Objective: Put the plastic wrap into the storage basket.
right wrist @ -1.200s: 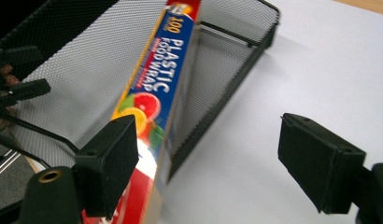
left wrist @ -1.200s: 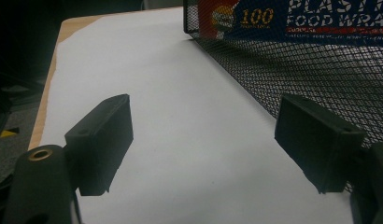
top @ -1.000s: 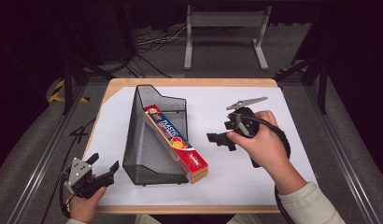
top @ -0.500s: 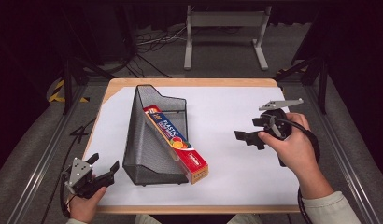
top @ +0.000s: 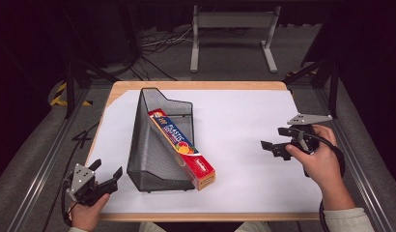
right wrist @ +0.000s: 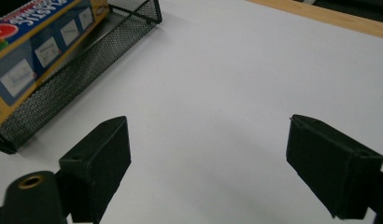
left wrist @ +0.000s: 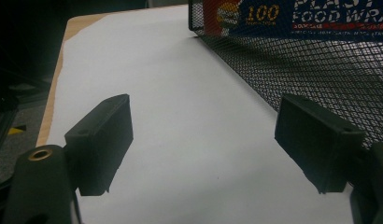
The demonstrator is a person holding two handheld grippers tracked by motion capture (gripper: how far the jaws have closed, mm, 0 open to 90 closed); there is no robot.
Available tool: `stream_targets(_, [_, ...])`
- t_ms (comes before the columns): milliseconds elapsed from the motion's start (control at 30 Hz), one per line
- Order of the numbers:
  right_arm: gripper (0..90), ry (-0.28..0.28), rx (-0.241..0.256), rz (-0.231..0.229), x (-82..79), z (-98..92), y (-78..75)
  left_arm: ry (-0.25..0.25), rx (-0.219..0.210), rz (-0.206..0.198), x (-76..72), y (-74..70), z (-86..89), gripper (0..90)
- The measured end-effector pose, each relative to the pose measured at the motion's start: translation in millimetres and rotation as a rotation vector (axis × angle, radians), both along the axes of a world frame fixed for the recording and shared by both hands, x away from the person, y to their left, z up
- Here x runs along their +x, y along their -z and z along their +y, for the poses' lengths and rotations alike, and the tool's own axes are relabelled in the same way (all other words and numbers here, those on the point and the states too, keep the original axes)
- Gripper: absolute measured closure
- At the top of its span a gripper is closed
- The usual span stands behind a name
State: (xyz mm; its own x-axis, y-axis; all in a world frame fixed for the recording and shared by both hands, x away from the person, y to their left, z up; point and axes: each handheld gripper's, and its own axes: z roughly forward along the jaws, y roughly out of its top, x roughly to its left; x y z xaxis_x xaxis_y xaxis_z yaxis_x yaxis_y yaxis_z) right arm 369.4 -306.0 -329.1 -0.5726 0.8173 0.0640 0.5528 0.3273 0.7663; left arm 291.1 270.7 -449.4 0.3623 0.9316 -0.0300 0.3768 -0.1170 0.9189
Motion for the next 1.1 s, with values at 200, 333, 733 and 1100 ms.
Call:
stream_targets(200, [14.7, -0.006, 0.007, -0.019, -3.5, -13.5, 22.0, 0.000, 0.005, -0.001, 0.3, 0.5, -1.2, 20.0])
stream_targets(333, [14.7, -0.002, 0.013, -0.024, -5.0, -17.4, 32.6, 0.001, 0.009, 0.000, 0.5, 0.7, -1.0, 19.9])
stream_targets(733, [13.7, 0.019, 0.039, -0.008, -12.1, -35.2, 77.8, 0.004, 0.004, 0.001, 0.4, 0.6, -0.7, 19.9])
stream_targets(1100, [13.8, 0.050, 0.022, 0.016, -17.0, -38.3, 110.1, 0.030, 0.019, 0.030, 4.7, 3.2, -3.6, 18.3])
